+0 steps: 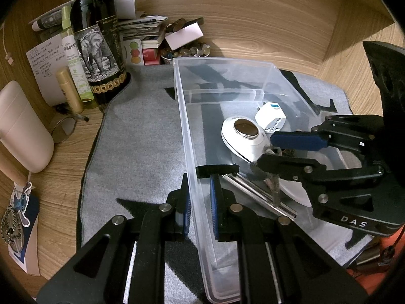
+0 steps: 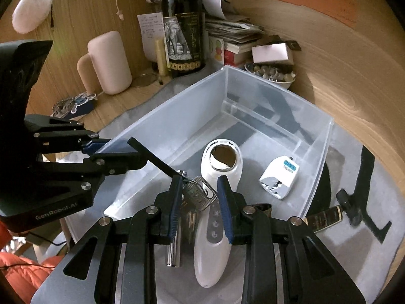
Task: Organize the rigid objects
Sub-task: 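Carry the keys into the clear box and open the right tool, then reach the right tool to the black clip object and grasp it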
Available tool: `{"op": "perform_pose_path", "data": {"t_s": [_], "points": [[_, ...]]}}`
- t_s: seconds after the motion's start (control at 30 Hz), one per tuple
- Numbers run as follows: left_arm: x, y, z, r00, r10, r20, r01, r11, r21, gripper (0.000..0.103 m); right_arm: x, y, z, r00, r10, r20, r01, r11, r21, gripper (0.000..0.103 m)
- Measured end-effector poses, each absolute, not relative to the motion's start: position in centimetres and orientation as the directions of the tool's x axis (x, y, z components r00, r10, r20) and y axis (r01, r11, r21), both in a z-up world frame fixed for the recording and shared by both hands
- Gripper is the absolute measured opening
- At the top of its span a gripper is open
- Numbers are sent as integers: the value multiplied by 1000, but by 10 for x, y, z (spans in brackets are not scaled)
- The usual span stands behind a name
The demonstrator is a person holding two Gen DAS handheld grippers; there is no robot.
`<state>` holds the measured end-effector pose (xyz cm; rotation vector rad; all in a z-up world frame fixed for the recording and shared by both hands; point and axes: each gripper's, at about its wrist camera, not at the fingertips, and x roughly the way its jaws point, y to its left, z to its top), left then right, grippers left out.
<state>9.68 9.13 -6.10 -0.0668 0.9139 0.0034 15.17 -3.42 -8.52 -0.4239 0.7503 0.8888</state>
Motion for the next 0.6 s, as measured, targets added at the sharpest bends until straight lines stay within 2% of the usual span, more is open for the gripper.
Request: {"op": "perform_pose_path", "data": {"t_s": [0.2,0.27,0.33,0.6], "points": [[98,90,-60,611,-25,-791,-32,998,-56,12,150,-39,-79,435,538,-722,-809,585,-52,27],[98,90,-60,611,-25,-791,-32,998,-56,12,150,-41,-75,451,538,-712,-803,593,-61,33],[98,90,-60,611,-25,-791,-31,998,-56,12,149,-46,-68,480,541,-690,-791,607,-74,47],[98,90,-61,612,-26,-791,-31,998,-57,12,159,-88,-22,642,533,-551,-681,727,-90,66]]}}
